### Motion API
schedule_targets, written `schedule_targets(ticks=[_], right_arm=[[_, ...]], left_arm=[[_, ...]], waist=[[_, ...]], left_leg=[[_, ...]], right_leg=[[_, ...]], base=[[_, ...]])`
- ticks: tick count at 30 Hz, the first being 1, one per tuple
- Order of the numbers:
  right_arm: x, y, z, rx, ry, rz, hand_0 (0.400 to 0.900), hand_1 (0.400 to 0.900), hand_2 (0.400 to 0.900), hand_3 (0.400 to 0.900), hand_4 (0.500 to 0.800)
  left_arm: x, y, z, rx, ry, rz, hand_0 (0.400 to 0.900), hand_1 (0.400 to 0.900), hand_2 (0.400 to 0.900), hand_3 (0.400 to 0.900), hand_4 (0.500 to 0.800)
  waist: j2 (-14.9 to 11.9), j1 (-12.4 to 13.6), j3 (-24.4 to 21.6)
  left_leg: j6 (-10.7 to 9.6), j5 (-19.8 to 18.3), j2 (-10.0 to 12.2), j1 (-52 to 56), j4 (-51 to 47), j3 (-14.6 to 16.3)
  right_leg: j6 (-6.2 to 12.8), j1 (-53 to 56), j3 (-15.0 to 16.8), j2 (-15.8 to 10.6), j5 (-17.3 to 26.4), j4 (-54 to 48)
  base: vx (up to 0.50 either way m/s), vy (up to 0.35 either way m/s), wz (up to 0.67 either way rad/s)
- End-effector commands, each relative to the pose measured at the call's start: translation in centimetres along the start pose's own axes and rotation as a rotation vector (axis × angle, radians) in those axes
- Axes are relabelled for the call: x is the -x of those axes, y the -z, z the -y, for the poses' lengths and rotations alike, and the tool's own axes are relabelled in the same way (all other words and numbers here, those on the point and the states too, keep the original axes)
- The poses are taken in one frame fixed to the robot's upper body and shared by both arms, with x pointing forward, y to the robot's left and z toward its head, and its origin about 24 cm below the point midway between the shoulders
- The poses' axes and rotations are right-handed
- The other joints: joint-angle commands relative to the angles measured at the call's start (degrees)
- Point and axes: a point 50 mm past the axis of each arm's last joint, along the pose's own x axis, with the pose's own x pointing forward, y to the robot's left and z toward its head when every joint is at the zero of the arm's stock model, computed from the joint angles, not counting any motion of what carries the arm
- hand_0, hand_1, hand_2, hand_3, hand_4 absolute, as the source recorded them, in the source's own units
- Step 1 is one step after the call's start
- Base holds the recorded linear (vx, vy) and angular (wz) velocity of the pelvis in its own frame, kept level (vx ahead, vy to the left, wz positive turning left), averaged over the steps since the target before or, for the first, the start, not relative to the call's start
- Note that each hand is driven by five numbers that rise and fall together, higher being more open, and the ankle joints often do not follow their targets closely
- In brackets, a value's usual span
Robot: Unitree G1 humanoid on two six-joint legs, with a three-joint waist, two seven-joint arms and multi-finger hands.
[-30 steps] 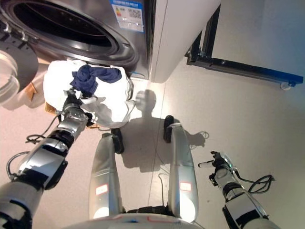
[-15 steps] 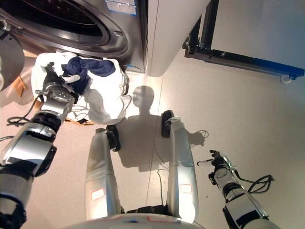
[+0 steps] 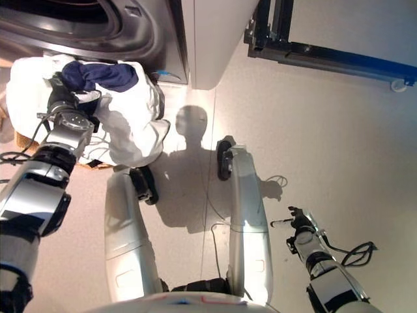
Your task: Put the clothes in the basket into the washing machine.
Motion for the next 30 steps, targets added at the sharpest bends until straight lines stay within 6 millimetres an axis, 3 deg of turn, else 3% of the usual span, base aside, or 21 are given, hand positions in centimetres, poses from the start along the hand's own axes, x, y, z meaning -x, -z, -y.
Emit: schedule_targets(ticks=[1, 7, 21, 22, 23, 30], right_arm=[[1.7, 8.7, 2.0, 0.022, 0.068, -0.234, 0.900, 0.900, 0.900, 0.900, 0.800], [1.6, 8.2, 1.7, 0.005, 0.064, -0.224, 0.900, 0.900, 0.900, 0.900, 0.800], [2.5, 10.5, 1.9, -0.053, 0.088, -0.285, 0.900, 0.900, 0.900, 0.900, 0.800], [2.5, 10.7, 1.8, -0.056, 0.088, -0.288, 0.900, 0.900, 0.900, 0.900, 0.800], [2.6, 10.8, 1.8, -0.058, 0.089, -0.289, 0.900, 0.900, 0.900, 0.900, 0.800], [2.9, 11.3, 1.7, -0.066, 0.091, -0.295, 0.900, 0.900, 0.900, 0.900, 0.800]], left_arm=[[-1.1, -1.9, -3.1, -0.029, -0.104, 0.092, 0.900, 0.900, 0.900, 0.900, 0.800], [-1.2, -2.1, -3.4, -0.025, -0.122, 0.083, 0.900, 0.900, 0.900, 0.900, 0.800], [-2.3, -2.8, -5.3, 0.021, -0.078, 0.041, 0.900, 0.900, 0.900, 0.900, 0.800], [-2.4, -2.9, -5.5, 0.024, -0.075, 0.043, 0.616, 0.616, 0.616, 0.616, 0.629], [-2.4, -3.1, -5.6, 0.025, -0.069, 0.048, 0.400, 0.400, 0.400, 0.400, 0.500], [-2.8, -2.8, -6.5, 0.049, -0.074, 0.035, 0.400, 0.400, 0.400, 0.400, 0.500]], waist=[[0.6, -0.8, -3.3], [0.1, -0.8, -2.2], [-1.3, -1.4, -1.3], [-1.4, -1.4, -1.3], [-1.5, -1.4, -1.3], [-1.7, -1.7, -1.3]], left_leg=[[7.0, -4.2, -0.2, 1.6, 0.0, 1.2], [7.9, -6.0, 0.4, -1.2, 4.8, 0.4], [9.1, -9.1, 2.2, -7.7, 16.0, -1.1], [9.1, -9.1, 2.3, -7.8, 16.3, -1.2], [9.1, -9.3, 2.3, -7.9, 16.7, -1.2], [9.0, -9.2, 3.0, -7.0, 17.2, -1.7]], right_leg=[[1.86, 5.4, 3.3, 0.7, -3.0, -1.5], [1.26, 2.5, 3.5, 1.1, -5.0, 3.7], [1.36, -3.8, 3.8, 0.3, -8.2, 15.3], [1.39, -3.9, 3.7, 0.3, -8.2, 15.6], [1.39, -3.9, 3.7, 0.2, -8.3, 16.0], [1.86, -3.3, 3.8, -0.2, -8.3, 16.6]], base=[[0.00, -0.012, -0.06], [0.00, -0.004, -0.03], [0.01, -0.014, 0.04], [0.00, 0.000, 0.00], [0.00, 0.000, 0.00], [0.03, 0.006, 0.00]])
